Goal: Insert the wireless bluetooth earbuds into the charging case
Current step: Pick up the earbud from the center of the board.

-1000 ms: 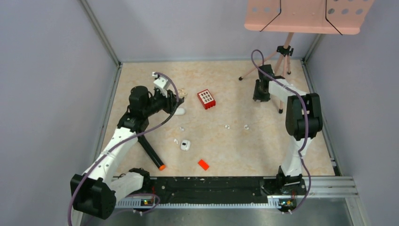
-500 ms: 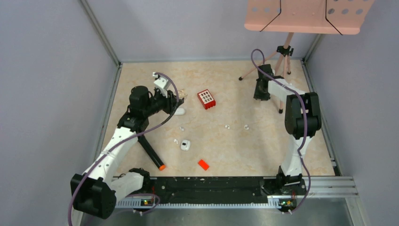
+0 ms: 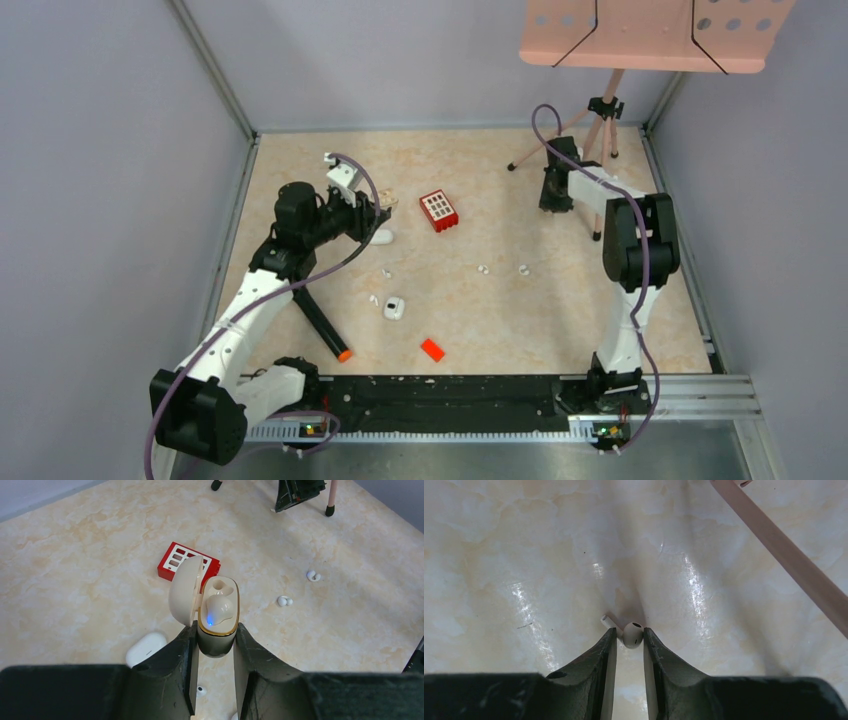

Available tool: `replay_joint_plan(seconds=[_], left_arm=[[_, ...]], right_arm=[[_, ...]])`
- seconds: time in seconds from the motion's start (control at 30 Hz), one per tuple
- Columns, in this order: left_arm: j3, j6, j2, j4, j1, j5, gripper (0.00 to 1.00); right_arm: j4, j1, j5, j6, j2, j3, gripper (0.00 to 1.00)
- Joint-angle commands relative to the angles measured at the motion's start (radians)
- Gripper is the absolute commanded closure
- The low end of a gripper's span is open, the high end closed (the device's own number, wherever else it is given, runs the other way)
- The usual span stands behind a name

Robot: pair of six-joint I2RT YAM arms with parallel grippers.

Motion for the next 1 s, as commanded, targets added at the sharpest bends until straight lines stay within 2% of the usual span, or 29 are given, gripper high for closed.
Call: replay_joint_plan(seconds=[0.0, 0.13, 0.37, 0.7, 0.87, 0.9, 0.97], left_arm=[[0.044, 0.01, 0.003, 0.034, 0.005, 0.003, 1.0], [0.044, 0.009, 0.005, 0.038, 0.005, 0.005, 1.0], [0.028, 0.001, 0.005, 0.056, 0.005, 0.009, 1.0], [-0.049, -0.025, 0.024, 0.203, 0.005, 0.091, 1.0], [-0.062, -0.068, 0.047, 0.252, 0.003, 0.119, 1.0], [-0.062, -0.069, 0.046, 0.252, 0.003, 0.119, 1.0], [-0.057, -0.06, 0.042, 0.237, 0.003, 0.116, 1.0]], right_arm=[[0.018, -0.013, 0.02, -0.009, 0.013, 0.022, 0.77], [0.027, -0.012, 0.021, -0.022, 0.01, 0.013, 0.83], [0.042, -0.013, 0.02, -0.084, -0.018, 0.002, 1.0], [0.057, 0.01, -0.064, -0.216, -0.213, -0.083, 1.0], [0.067, 0.018, -0.031, -0.18, -0.25, -0.145, 1.0], [0.073, 0.019, -0.024, -0.171, -0.249, -0.15, 0.97], [0.081, 0.018, -0.017, -0.154, -0.237, -0.146, 0.83]])
